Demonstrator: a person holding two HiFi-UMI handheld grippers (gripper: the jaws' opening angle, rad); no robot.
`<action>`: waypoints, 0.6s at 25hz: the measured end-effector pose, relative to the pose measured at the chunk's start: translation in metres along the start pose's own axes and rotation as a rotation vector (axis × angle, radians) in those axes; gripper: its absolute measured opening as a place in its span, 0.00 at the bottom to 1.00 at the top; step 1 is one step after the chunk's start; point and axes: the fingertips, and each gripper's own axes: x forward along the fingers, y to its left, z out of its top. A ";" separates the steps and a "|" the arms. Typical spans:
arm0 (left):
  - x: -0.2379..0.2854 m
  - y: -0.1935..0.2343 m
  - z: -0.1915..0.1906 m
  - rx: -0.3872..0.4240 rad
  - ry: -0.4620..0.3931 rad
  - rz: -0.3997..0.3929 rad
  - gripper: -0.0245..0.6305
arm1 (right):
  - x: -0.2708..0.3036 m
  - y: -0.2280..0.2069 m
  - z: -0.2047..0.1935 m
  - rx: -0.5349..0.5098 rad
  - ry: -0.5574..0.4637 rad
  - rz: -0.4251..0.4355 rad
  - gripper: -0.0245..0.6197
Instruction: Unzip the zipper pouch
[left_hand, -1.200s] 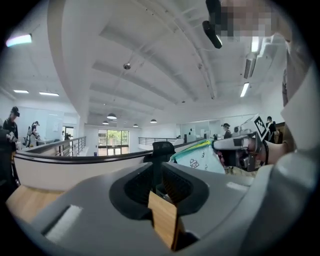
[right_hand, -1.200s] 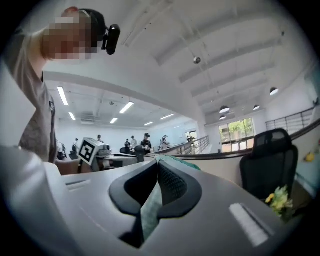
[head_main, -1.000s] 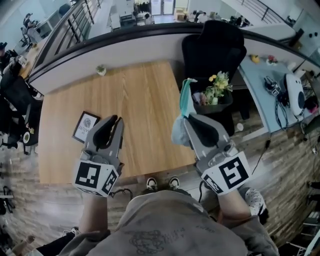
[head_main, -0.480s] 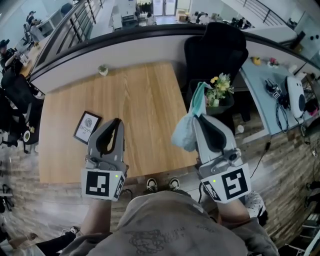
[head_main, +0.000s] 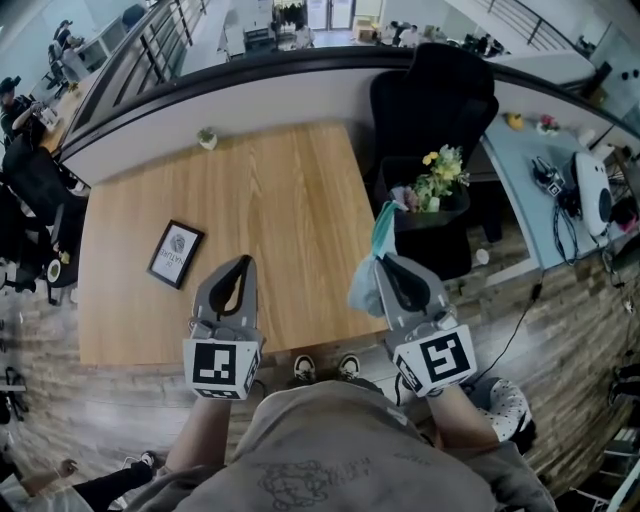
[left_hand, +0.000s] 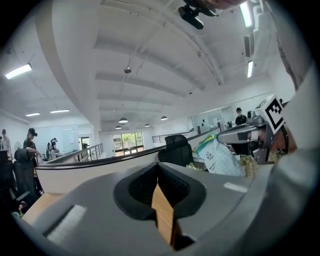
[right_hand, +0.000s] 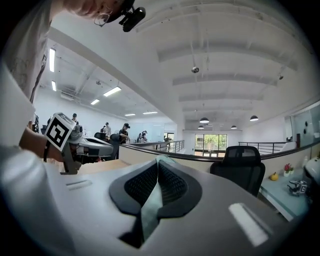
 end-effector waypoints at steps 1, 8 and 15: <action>0.000 -0.001 -0.005 -0.005 0.013 -0.001 0.04 | 0.000 0.001 -0.007 0.008 0.013 0.002 0.06; -0.004 -0.005 -0.017 -0.011 0.038 0.000 0.04 | -0.002 0.005 -0.023 -0.001 0.048 0.000 0.06; -0.007 -0.004 -0.012 -0.006 0.034 0.006 0.04 | -0.005 0.006 -0.020 -0.016 0.044 0.009 0.06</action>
